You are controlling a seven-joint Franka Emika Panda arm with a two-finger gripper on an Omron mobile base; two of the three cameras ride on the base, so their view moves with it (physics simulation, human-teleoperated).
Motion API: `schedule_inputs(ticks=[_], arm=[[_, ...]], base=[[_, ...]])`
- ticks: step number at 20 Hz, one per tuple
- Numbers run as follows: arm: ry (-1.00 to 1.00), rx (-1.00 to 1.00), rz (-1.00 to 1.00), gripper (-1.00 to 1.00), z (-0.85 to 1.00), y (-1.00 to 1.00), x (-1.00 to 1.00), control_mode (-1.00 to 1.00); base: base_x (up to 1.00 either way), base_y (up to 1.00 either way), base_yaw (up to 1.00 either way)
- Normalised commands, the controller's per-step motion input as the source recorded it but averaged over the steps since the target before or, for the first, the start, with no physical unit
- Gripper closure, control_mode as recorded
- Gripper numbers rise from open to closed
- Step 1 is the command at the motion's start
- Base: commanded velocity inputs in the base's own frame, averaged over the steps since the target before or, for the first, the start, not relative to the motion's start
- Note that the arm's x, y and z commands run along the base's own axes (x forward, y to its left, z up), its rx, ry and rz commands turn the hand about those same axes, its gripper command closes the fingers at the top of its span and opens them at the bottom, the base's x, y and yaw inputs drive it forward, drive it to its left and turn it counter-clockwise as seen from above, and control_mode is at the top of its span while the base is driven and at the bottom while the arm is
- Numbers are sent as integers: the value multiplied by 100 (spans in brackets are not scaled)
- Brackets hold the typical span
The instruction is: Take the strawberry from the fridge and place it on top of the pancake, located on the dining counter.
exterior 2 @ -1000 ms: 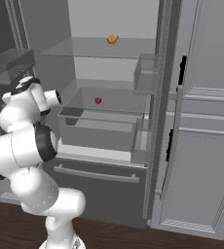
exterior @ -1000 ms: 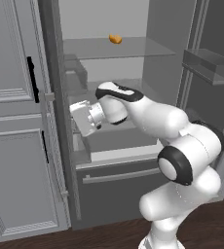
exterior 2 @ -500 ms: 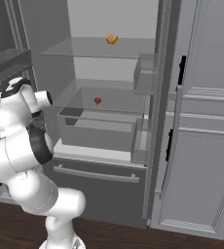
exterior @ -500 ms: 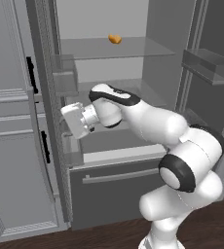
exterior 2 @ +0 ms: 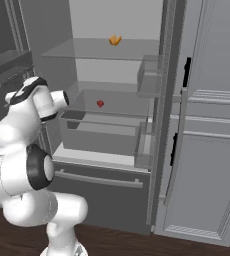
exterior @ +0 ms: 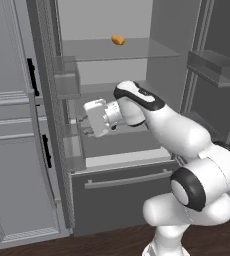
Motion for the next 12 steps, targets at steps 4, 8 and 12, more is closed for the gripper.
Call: schedule_inputs(ticks=[4,8,12], arm=[[-4,-1,-4,-100,0,-71,-9,-100],[-8,-6,-9,-100,0,-59,-38,-100],[-10,-14,-13,-100,0,-53,-49,-100]], base=[[0,0,0],[0,0,0],[0,0,0]])
